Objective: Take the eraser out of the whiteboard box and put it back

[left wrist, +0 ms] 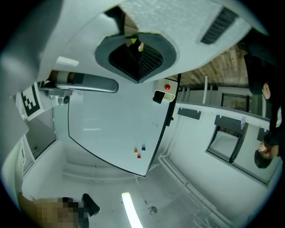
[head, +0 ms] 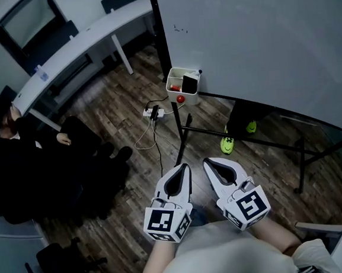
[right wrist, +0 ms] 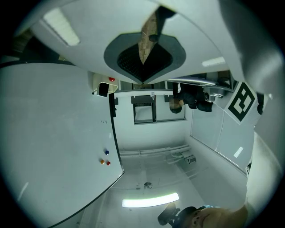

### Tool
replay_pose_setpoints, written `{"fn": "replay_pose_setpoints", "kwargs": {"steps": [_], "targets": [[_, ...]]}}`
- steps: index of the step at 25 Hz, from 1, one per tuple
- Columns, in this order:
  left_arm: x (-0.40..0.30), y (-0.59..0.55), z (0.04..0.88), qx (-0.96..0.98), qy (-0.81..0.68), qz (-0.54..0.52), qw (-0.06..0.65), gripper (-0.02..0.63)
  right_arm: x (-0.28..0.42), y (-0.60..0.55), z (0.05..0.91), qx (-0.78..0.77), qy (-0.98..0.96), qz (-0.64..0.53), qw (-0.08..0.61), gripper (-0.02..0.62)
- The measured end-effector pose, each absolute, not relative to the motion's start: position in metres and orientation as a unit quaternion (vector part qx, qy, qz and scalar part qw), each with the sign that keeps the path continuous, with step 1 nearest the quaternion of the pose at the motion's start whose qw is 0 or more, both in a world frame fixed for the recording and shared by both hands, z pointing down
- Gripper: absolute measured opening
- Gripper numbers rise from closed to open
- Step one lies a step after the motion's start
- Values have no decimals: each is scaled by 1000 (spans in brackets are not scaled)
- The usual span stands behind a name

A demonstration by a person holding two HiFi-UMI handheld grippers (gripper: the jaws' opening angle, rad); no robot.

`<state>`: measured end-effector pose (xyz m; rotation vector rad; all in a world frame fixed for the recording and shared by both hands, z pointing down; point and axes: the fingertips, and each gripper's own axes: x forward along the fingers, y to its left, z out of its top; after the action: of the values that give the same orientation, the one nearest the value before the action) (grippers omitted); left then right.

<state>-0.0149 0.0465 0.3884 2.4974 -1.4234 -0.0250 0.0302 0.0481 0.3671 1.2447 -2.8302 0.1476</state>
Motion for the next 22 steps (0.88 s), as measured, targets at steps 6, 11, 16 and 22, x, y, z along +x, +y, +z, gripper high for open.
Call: {"fn": "replay_pose_setpoints", "kwargs": {"steps": [6, 11, 16, 22], "targets": [[-27, 19, 382, 870, -476, -8, 130, 5, 14, 23, 361, 414, -909, 47, 15, 2], [-38, -2, 378, 878, -462, -6, 126, 4, 3, 3, 357, 428, -902, 45, 13, 2], [-49, -19, 378, 885, -448, -2, 126, 3, -7, -14, 356, 443, -895, 45, 11, 2], [-57, -38, 380, 893, -432, 1, 127, 3, -13, -32, 359, 461, -886, 46, 14, 2]]}}
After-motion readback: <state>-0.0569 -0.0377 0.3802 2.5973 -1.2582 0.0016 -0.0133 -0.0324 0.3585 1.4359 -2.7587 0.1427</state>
